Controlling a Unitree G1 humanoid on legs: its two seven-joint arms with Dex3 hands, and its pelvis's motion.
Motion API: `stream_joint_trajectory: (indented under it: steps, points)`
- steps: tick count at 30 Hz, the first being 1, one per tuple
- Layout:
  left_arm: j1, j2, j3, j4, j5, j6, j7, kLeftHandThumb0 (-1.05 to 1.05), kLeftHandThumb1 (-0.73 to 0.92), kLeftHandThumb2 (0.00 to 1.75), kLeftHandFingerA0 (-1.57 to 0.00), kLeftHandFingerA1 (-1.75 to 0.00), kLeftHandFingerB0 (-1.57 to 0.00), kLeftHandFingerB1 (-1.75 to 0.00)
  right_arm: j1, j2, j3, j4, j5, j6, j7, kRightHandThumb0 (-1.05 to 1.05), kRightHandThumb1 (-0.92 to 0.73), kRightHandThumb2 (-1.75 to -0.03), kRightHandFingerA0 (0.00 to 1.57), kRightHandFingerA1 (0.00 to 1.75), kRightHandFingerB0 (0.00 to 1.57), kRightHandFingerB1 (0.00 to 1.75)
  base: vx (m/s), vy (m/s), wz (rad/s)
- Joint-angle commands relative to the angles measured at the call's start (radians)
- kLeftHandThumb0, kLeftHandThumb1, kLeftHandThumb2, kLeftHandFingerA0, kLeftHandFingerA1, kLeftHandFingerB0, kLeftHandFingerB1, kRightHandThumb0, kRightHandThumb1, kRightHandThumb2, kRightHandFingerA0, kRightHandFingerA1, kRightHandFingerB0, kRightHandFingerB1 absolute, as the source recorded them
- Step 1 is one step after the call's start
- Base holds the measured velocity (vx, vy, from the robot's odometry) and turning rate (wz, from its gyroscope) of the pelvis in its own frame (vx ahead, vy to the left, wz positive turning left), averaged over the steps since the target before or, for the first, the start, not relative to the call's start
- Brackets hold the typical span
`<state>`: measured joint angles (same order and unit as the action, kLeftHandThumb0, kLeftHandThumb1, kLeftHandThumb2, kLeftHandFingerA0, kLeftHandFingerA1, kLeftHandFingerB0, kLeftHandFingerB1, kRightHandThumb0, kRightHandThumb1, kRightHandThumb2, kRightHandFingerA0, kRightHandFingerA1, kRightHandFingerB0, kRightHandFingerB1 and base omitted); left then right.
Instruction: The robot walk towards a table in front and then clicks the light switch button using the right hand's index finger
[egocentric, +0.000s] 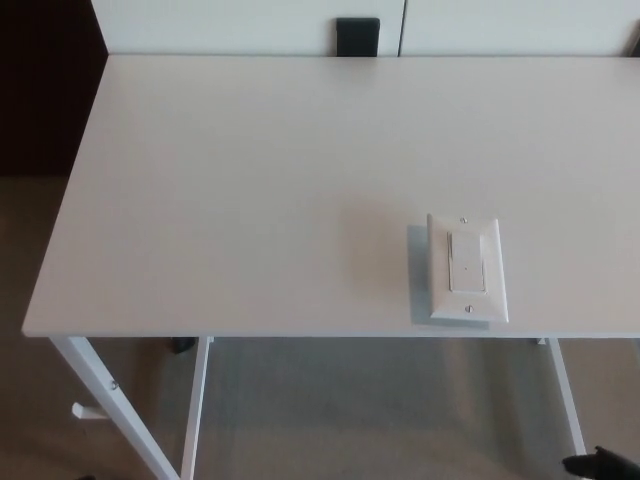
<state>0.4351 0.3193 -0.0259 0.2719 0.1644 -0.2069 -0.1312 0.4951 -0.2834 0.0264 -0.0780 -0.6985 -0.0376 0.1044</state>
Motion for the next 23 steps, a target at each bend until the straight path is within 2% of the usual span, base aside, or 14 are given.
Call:
stream_joint_trajectory:
  steps: [1, 5, 23]
  points:
    - [-0.003, -0.002, 0.000, 0.010, 0.012, 0.025, 0.012, -0.23, 0.64, 0.60, -0.68, -0.46, -0.47, -0.37, -0.043, 0.003, -0.039, 0.079, 0.207, 0.082, 0.142, -0.50, -0.49, -0.71, 0.22, 0.58, 0.25, 0.51, 0.00, 0.000, 0.00]
    - [-0.019, -0.007, -0.009, 0.030, 0.025, 0.014, 0.019, -0.24, 0.64, 0.60, -0.69, -0.47, -0.48, -0.37, -0.038, -0.011, -0.042, 0.093, 0.233, 0.054, 0.147, -0.51, -0.50, -0.72, 0.23, 0.58, 0.24, 0.51, 0.00, 0.000, 0.00]
    - [-0.018, 0.006, -0.003, 0.034, 0.030, 0.013, 0.010, -0.24, 0.64, 0.60, -0.70, -0.47, -0.47, -0.37, -0.037, -0.035, -0.010, 0.083, 0.279, 0.068, 0.155, -0.50, -0.51, -0.73, 0.20, 0.57, 0.22, 0.50, 0.00, 0.000, 0.00]
